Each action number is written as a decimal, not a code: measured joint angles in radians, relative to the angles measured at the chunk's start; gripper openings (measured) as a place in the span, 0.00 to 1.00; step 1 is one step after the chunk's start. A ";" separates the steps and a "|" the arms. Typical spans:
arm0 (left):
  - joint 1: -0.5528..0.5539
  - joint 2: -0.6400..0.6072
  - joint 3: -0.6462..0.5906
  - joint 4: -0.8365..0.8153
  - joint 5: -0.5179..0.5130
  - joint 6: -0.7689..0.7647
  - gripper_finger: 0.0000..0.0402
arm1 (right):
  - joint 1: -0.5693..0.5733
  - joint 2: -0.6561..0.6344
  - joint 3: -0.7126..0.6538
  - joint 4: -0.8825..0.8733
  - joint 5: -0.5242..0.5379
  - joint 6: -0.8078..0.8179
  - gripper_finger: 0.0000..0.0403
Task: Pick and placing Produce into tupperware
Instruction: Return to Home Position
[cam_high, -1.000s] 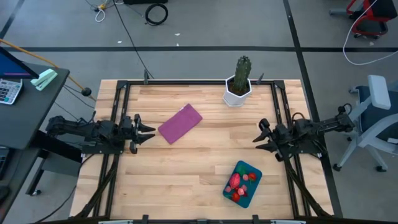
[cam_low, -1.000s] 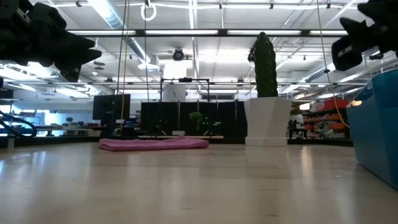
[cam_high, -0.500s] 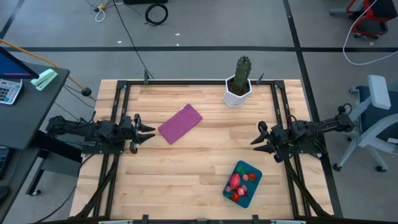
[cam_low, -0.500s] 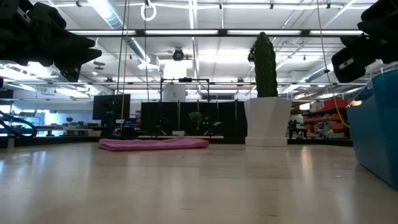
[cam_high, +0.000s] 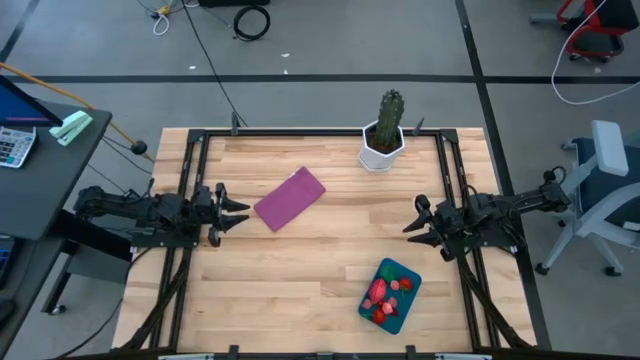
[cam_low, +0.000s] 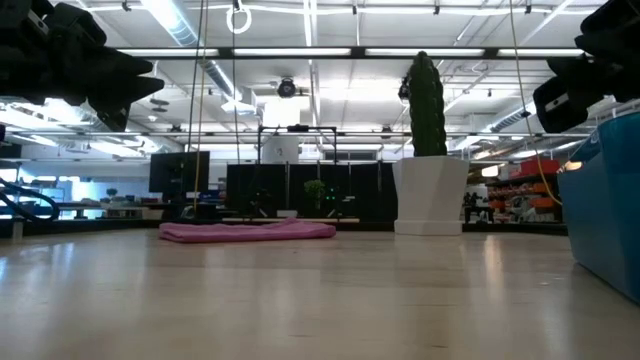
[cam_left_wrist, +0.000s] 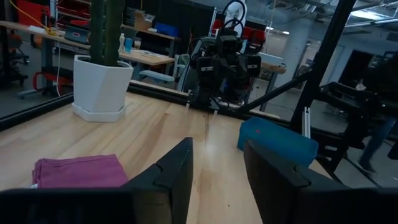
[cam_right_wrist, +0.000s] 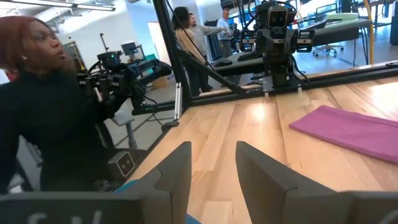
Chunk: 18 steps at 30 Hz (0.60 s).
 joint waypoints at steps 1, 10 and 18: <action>0.000 0.000 0.000 0.000 0.000 0.001 0.37 | 0.000 0.000 0.000 0.000 0.000 0.000 0.33; 0.000 0.000 0.000 0.002 0.000 0.001 0.35 | 0.000 0.000 0.000 0.000 0.000 0.000 0.33; 0.000 0.000 0.000 0.004 0.000 0.001 0.38 | 0.000 0.000 0.000 0.000 0.000 0.000 0.33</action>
